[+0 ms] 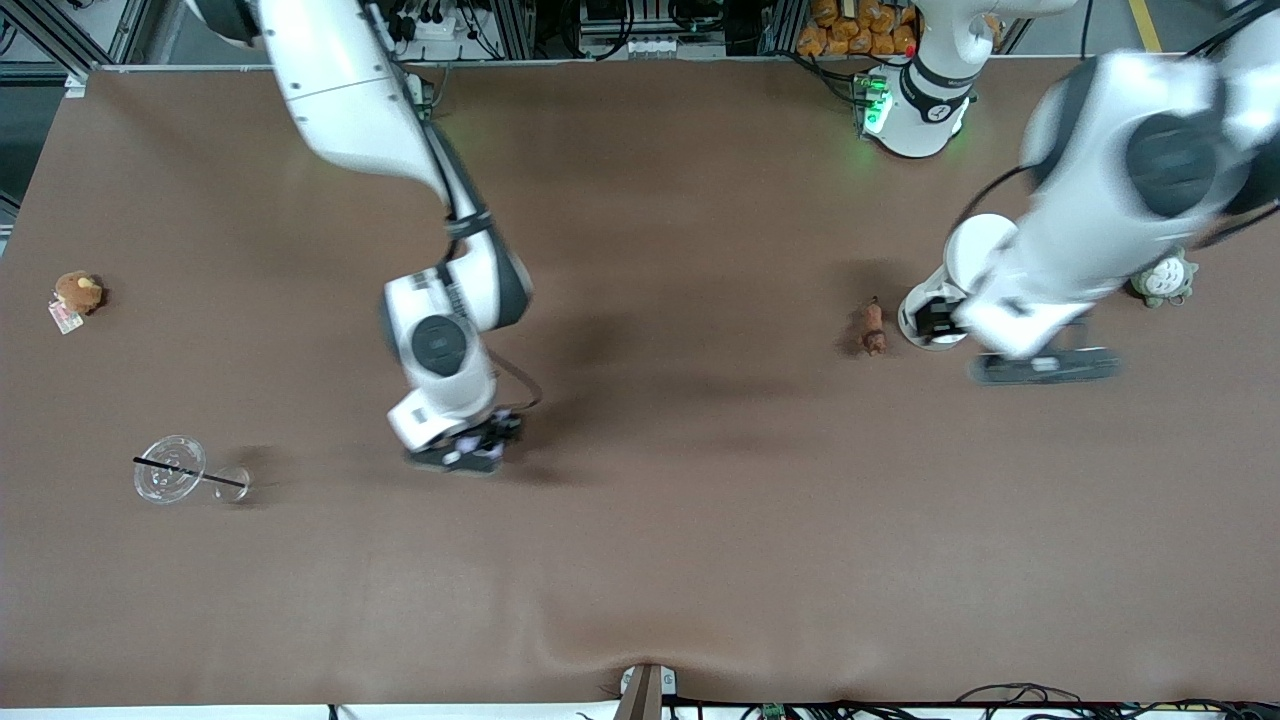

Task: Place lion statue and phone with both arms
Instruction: 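Release the lion with the left gripper while the right gripper carries the phone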

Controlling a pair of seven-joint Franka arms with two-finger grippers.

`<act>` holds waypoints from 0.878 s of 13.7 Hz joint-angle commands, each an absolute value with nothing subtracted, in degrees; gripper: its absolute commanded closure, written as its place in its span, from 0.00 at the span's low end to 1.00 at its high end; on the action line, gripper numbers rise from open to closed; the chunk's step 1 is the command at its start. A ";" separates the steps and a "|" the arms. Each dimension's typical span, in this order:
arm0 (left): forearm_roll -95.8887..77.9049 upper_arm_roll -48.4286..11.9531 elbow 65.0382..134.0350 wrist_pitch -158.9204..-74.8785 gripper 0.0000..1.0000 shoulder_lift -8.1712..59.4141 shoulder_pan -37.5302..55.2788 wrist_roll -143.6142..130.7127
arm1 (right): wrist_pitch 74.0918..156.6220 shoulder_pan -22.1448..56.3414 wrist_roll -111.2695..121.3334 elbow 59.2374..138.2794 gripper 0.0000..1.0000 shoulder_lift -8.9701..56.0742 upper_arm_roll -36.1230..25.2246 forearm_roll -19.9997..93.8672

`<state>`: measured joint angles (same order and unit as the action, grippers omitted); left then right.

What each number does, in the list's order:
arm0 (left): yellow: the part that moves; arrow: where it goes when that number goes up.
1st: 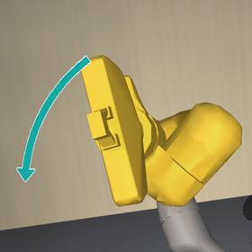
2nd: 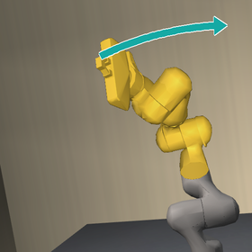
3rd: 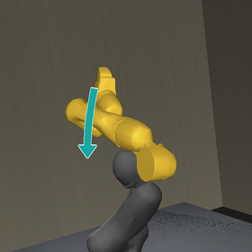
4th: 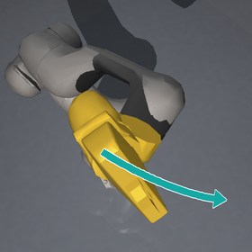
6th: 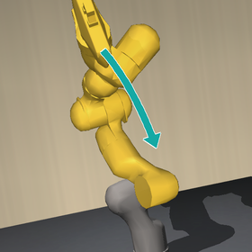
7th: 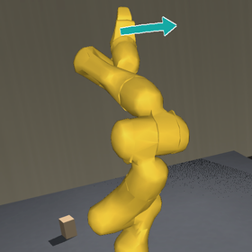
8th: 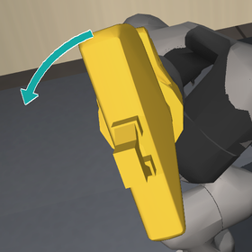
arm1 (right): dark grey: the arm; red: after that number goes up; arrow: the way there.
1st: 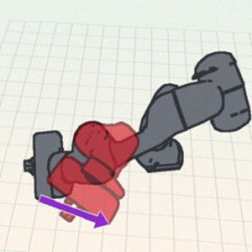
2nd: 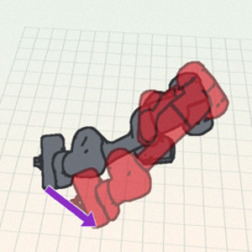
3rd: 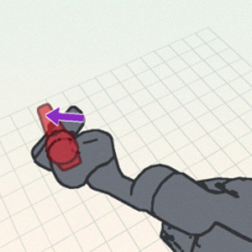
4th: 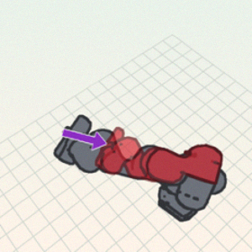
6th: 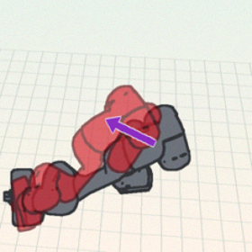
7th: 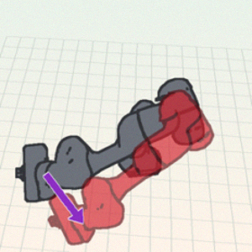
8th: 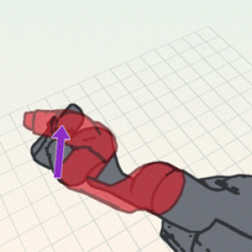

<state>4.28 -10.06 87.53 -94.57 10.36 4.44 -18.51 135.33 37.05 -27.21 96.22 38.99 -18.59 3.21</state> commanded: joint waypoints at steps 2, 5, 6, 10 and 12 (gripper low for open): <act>2.37 -10.11 79.46 -87.98 0.00 10.13 -0.07 -17.75 | 134.39 26.92 -15.85 95.10 0.60 37.18 -17.76 3.69; -0.09 -9.76 79.63 -87.89 0.00 4.06 -0.79 -17.67 | 134.47 21.81 -10.20 94.83 0.57 37.61 -17.75 3.69; 0.61 -9.41 79.72 -87.89 0.00 3.61 -0.62 -18.54 | 134.47 20.93 -10.20 94.92 0.57 37.79 -17.67 3.69; 4.31 -10.37 79.54 -81.77 0.00 1.59 -0.62 -18.11 | 134.56 18.55 -9.76 95.27 0.54 39.55 -17.05 3.78; 0.63 -10.20 80.15 -81.48 0.00 -0.52 -0.53 -17.67 | 134.65 14.97 -8.97 95.19 0.54 40.08 -14.61 3.78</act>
